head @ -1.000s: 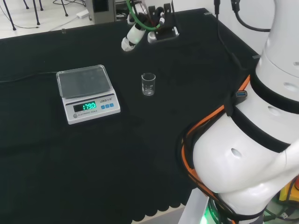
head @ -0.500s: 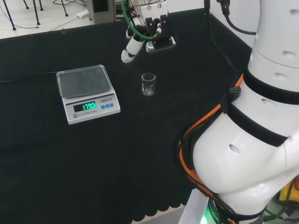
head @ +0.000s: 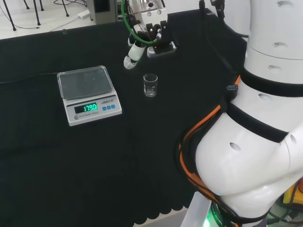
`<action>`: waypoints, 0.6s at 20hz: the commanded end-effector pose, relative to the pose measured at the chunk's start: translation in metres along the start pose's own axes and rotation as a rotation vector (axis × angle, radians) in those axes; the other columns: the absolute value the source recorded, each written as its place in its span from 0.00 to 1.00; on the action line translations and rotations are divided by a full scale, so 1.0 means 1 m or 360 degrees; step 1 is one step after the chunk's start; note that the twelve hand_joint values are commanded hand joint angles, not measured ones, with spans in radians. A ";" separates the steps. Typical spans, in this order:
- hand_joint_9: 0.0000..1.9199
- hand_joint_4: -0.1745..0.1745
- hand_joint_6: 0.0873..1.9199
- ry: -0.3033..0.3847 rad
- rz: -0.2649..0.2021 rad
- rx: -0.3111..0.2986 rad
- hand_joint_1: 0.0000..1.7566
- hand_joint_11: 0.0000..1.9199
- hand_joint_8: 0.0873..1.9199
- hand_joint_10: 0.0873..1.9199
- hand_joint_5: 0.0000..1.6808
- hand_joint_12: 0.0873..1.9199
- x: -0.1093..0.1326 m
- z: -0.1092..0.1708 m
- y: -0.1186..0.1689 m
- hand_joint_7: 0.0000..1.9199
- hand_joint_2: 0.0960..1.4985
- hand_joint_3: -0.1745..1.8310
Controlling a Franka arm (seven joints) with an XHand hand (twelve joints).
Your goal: Pick up the beaker.
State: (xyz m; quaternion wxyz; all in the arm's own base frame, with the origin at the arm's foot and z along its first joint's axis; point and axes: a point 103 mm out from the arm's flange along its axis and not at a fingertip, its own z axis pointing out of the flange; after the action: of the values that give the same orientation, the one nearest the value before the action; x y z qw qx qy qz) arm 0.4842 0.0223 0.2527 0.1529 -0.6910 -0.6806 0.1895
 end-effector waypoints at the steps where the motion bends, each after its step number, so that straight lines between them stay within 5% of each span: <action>1: 0.10 0.44 0.00 -0.0006 0.0052 0.0102 0.42 0.00 0.33 0.41 0.17 0.75 -0.017 0.011 0.022 0.04 0.42 0.31; 12: 0.09 0.44 0.00 -0.0044 0.0113 0.0224 0.43 0.00 0.33 0.42 0.17 0.75 -0.034 0.033 0.035 0.03 0.41 0.32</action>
State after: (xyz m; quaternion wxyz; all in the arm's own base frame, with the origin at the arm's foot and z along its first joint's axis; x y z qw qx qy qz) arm 0.5012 -0.0061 0.2178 0.1771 -0.6979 -0.6529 0.2352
